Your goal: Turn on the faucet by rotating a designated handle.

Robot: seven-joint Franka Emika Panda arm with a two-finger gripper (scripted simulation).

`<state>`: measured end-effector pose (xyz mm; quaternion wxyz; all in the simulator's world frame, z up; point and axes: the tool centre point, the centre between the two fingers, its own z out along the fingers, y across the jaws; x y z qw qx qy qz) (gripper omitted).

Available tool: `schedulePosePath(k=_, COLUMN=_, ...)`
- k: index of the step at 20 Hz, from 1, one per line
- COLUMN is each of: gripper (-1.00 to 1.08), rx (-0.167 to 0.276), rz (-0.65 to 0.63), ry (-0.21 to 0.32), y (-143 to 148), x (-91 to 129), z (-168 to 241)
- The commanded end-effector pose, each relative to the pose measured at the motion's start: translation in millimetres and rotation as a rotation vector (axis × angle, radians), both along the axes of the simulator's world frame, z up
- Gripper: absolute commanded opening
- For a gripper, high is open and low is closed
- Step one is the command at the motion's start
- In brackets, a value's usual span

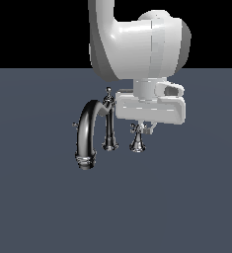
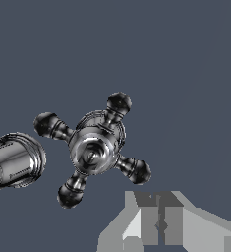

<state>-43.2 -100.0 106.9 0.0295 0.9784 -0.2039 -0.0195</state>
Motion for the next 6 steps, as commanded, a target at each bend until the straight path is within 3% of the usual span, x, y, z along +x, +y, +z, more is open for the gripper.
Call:
schedulePosePath(k=1, gripper=-0.51, rx=-0.023, rz=0.084, ry=-0.064, y=45, x=63, z=-23)
schedulePosePath(k=4, gripper=-0.42, rx=-0.097, rz=-0.206, ry=-0.081, y=-108, x=17, z=-11)
schedulePosePath(k=5, gripper=-0.80, rx=-0.127, rz=-0.262, ry=-0.102, y=-136, x=11, z=-7)
schedulePosePath(k=6, gripper=0.85, rx=-0.076, rz=-0.248, ry=-0.114, y=-134, x=15, z=-10)
